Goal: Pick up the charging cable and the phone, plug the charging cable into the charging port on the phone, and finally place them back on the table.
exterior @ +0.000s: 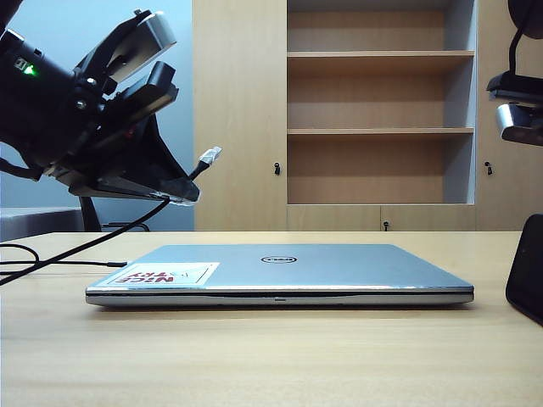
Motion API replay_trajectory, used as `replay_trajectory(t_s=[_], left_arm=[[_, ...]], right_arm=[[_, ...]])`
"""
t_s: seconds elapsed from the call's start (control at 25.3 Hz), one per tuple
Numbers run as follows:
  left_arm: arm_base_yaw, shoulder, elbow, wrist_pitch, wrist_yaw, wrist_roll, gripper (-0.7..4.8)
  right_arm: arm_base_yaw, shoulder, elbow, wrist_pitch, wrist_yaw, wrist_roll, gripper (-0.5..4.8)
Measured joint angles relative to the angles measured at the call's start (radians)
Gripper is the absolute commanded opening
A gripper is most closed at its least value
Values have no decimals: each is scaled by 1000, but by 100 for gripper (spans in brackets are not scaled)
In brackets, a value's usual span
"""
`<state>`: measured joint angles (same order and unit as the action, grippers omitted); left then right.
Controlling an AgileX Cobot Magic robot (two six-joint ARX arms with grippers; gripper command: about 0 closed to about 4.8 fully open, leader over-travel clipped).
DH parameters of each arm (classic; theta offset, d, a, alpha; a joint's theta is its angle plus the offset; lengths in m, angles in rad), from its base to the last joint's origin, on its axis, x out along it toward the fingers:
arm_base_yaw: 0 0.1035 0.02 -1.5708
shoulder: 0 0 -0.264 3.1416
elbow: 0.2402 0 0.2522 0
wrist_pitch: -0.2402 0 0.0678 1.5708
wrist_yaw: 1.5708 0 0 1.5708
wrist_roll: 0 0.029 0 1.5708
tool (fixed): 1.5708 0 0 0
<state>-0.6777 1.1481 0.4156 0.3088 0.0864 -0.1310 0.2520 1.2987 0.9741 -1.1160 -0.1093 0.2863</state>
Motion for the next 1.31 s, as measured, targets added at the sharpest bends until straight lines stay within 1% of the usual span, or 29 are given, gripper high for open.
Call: replay_trajectory(t_s=[0.08,0.12,0.16,0.44,0.51,0.59,0.63,0.67,0.75,0.87,0.91,0.95,1.07,1.11,1.15,1.19,1.23,1.27,1.31], left_arm=[[0,0,0,0,0,0,-8],[0,0,0,0,0,0,-8],[0,0,0,0,0,0,-8],[0,0,0,0,0,0,-8],[0,0,0,0,0,0,-8],[0,0,0,0,0,0,-8],[0,0,0,0,0,0,-8],[0,0,0,0,0,0,-8],[0,0,0,-9,0,0,-8],[-3,0,0,-81,0,0,-8],[-4,0,0,-100,0,-3,-8],[-6,0,0,-133,0,-21,-8],[-6,0,0,-185,0,-68,-8],[-6,0,0,-211,0,-80,-8],[-10,0,0,-225,0,-81,-8],[-23,0,0,-243,0,-84,-8],[-32,0,0,-248,0,-84,-8],[-56,0,0,-249,0,-84,-8],[-72,0,0,-249,0,-84,-8]], right_arm=[[0,0,0,10,0,0,89],[0,0,0,16,0,0,111],[0,2,0,23,0,0,122],[0,90,-2,29,-16,0,121],[0,121,-2,37,-16,0,111],[0,142,-2,42,-16,0,10],[0,148,-2,42,-20,2,-4],[-1,147,0,47,-34,-1,-5],[2,145,0,52,-30,-3,-6],[-1,147,18,45,-42,-3,-6],[-1,147,29,45,-67,-3,-6],[0,147,55,56,-133,-3,-6],[1,147,79,134,-258,-3,-6],[0,147,80,192,-319,-3,-6],[0,147,79,234,-357,0,-6],[0,147,80,308,-415,14,-6],[0,147,80,349,-439,27,-5],[1,147,80,424,-471,53,-6],[1,147,80,463,-479,66,-5]])
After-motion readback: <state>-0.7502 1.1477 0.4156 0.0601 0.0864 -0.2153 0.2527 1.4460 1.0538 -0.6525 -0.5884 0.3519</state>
